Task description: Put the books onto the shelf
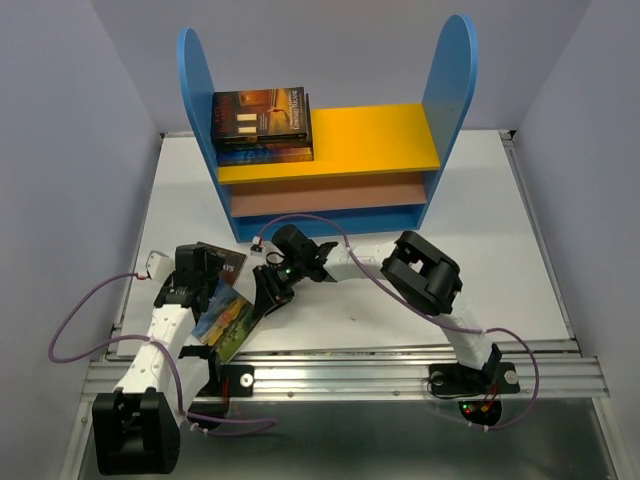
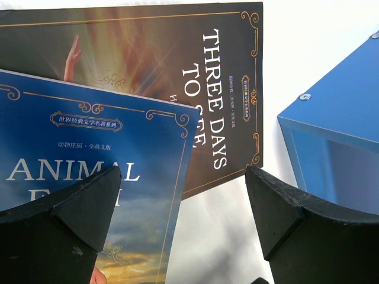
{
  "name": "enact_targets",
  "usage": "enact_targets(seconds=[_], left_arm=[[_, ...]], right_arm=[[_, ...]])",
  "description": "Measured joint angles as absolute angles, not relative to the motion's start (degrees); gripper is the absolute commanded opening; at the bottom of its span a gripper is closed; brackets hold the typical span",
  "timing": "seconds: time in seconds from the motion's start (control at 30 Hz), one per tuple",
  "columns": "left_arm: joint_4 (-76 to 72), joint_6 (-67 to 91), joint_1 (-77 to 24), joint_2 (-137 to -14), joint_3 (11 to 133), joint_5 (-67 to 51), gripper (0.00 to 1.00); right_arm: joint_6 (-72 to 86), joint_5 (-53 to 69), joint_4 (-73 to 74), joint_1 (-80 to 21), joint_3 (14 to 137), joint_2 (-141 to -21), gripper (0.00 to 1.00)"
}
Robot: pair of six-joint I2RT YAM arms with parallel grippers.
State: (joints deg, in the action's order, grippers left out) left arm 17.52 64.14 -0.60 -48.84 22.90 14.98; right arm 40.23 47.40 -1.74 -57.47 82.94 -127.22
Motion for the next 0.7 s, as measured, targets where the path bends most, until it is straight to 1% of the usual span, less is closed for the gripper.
enact_targets(seconds=[0.17, 0.23, 0.27, 0.37, 0.57, 0.7], left_arm=[[17.54, 64.14, -0.60, -48.60, 22.83, 14.92, 0.99], [17.56, 64.14, -0.60, -48.49, 22.83, 14.70, 0.99], [17.56, 64.14, -0.60, -48.45, 22.83, 14.59, 0.99], [17.47, 64.20, -0.60, -47.99, 22.48, 14.44, 0.99], [17.98, 63.90, -0.60, -46.59, 22.35, 13.06, 0.99], [19.27, 61.45, -0.60, -42.74, 23.00, 8.99, 0.99]], right_arm=[[41.65, 48.27, -2.68, -57.54, 84.97, -127.22, 0.40], [42.30, 48.29, -3.40, -57.58, 85.43, -127.26, 0.34], [42.35, 48.27, -3.64, -57.63, 85.56, -127.35, 0.30], [42.72, 47.00, -3.38, -57.82, 86.39, -128.11, 0.01], [41.89, 43.62, -0.03, -57.87, 86.52, -128.46, 0.01], [41.32, 40.93, -0.30, -58.00, 85.25, -127.90, 0.01]])
